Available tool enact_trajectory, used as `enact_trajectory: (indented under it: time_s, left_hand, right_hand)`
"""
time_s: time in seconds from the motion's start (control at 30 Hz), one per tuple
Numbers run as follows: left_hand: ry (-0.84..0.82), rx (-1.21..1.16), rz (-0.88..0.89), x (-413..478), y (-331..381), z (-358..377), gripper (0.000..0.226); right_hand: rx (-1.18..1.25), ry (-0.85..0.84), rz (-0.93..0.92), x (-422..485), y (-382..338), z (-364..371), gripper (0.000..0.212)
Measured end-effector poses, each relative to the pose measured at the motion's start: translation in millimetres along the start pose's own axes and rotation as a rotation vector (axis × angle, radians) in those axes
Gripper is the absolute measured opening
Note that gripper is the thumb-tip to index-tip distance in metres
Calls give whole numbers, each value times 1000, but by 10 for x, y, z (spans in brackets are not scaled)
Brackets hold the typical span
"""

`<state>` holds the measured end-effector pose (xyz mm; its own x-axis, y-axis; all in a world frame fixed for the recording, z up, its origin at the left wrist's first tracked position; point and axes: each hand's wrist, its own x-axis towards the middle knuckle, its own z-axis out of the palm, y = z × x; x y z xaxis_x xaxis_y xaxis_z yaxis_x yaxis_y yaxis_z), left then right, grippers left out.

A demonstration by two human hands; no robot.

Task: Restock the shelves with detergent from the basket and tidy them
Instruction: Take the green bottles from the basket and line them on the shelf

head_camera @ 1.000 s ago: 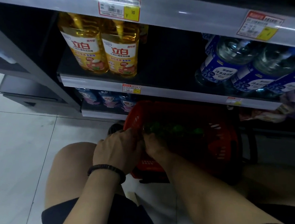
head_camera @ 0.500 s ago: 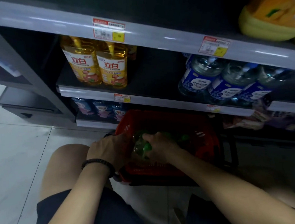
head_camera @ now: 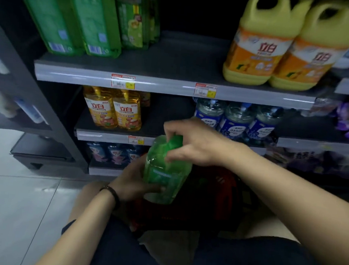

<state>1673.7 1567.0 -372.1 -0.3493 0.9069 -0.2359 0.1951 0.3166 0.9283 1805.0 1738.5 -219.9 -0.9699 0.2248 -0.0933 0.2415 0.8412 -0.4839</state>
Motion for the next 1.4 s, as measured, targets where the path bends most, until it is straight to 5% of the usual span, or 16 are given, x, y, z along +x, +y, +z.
enact_trajectory:
  time_s: [0.23, 0.37, 0.47, 0.6, 0.83, 0.97, 1.1, 1.23, 1.33, 1.4]
  left_hand:
    - [285, -283, 149, -68, 563, 134, 73]
    - [387, -389, 182, -57, 764, 85, 67]
    - [432, -452, 215, -42, 906, -61, 86]
    - [467, -489, 229, 55, 1093, -300, 89]
    - [401, -401, 124, 307, 1560, -821, 66]
    - [269, -420, 79, 478, 1809, -1141, 56]
    - [315, -276, 136, 662, 1929, -1419, 34]
    - [395, -227, 154, 951, 1861, -1742, 84]
    - [419, -223, 179, 1132, 1893, -1903, 48]
    - [490, -114, 207, 1235, 1925, -1969, 63]
  right_hand:
    - [237, 226, 37, -48, -156, -634, 44]
    - [476, 417, 37, -77, -24, -596, 67]
    - [520, 330, 109, -88, 142, -461, 84]
    - [672, 174, 73, 6, 136, -306, 59]
    - [948, 306, 145, 539, -77, -343, 35]
    - [995, 379, 166, 881, -136, -531, 39]
    - [1036, 465, 184, 1250, -122, -675, 36]
    - [1062, 553, 215, 1693, -74, -795, 47]
    - [1041, 594, 198, 1976, -41, -926, 45]
    - [1071, 594, 168, 2134, -22, -983, 47]
